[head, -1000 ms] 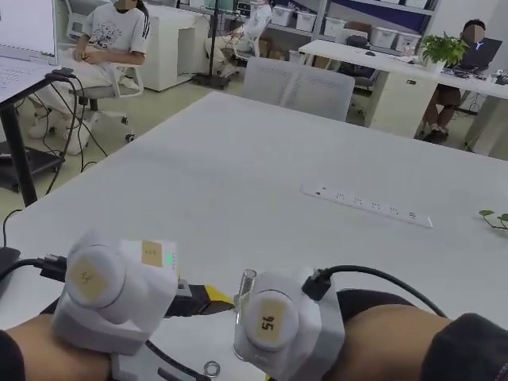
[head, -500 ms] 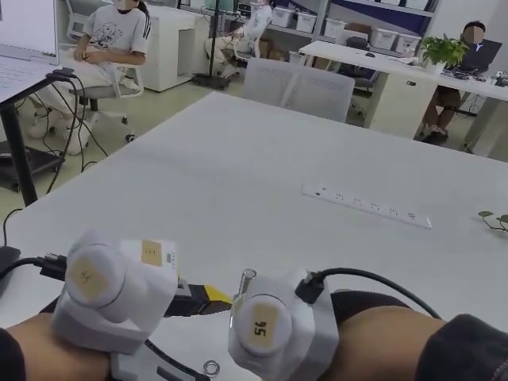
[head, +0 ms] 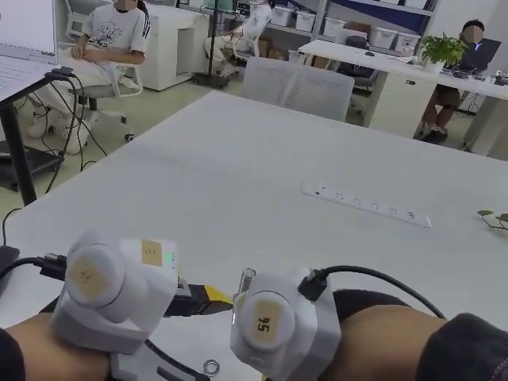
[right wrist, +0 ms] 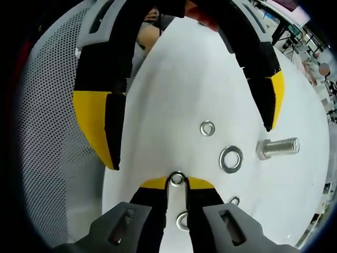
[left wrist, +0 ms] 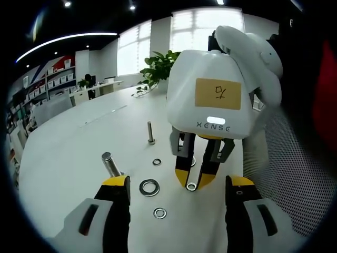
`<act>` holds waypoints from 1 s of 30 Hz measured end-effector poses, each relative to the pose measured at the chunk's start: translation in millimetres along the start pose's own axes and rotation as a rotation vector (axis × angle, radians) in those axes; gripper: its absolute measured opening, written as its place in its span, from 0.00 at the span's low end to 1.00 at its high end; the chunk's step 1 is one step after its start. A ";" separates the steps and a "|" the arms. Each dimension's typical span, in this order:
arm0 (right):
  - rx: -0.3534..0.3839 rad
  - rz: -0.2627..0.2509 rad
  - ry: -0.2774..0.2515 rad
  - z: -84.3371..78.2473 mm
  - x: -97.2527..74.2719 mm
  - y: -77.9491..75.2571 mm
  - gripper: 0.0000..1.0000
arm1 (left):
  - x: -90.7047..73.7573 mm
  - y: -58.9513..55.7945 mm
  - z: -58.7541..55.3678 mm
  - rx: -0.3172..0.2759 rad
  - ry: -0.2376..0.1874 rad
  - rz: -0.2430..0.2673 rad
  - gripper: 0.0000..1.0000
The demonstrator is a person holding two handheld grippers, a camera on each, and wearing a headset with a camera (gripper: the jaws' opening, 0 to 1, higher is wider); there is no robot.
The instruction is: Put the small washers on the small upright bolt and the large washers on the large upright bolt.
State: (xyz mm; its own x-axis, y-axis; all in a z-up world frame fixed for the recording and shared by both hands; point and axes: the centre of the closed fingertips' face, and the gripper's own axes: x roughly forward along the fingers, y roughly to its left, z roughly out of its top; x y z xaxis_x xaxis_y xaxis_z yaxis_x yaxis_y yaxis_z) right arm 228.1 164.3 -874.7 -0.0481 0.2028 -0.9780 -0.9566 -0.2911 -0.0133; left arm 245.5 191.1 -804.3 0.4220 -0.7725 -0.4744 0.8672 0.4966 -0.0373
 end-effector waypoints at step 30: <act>0.133 -0.066 -0.051 -30.1 -32.8 -22.8 0.14 | 2.0 -3.5 -3.1 0.000 0.017 -0.013 0.73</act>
State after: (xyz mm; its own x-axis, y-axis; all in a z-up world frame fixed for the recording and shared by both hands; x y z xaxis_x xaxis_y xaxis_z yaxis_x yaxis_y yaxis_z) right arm 260.2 136.2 -848.6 0.0047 0.2657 -0.9641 -0.9876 -0.1502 -0.0462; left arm 242.5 189.1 -807.8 0.4059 -0.7722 -0.4888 0.8727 0.4864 -0.0436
